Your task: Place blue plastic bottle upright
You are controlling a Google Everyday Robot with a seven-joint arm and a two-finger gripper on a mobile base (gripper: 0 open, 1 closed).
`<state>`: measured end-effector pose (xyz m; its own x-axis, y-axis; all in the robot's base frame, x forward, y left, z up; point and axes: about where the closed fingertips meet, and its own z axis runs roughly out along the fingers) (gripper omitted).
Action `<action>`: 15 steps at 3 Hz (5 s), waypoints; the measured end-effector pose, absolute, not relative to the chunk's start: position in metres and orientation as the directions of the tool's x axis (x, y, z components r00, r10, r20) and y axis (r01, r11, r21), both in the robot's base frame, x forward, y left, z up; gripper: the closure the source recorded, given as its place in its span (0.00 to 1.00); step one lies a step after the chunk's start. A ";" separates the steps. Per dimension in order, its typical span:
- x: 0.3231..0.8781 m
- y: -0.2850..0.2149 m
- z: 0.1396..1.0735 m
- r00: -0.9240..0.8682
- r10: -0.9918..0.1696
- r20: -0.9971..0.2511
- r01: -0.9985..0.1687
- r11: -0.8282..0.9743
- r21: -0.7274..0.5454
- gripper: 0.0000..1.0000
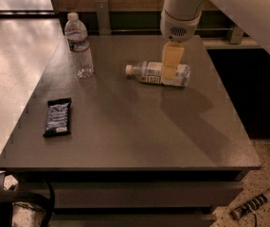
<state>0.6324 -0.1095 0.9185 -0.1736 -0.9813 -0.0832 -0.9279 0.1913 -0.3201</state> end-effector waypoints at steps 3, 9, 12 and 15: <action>0.663 -0.096 0.869 -0.181 -0.979 -0.096 -0.956 0.198 -0.218 0.00; 0.660 -0.085 0.819 -0.226 -0.955 -0.192 -0.968 0.241 -0.064 0.78; 0.664 -0.093 0.852 -0.224 -0.928 -0.299 -0.958 0.266 -0.109 1.00; 0.664 -0.112 0.936 -0.055 -0.729 -0.683 -0.923 0.298 -0.244 1.00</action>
Offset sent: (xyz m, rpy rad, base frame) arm 0.0294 0.0133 -0.0457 0.0171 0.1008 -0.0058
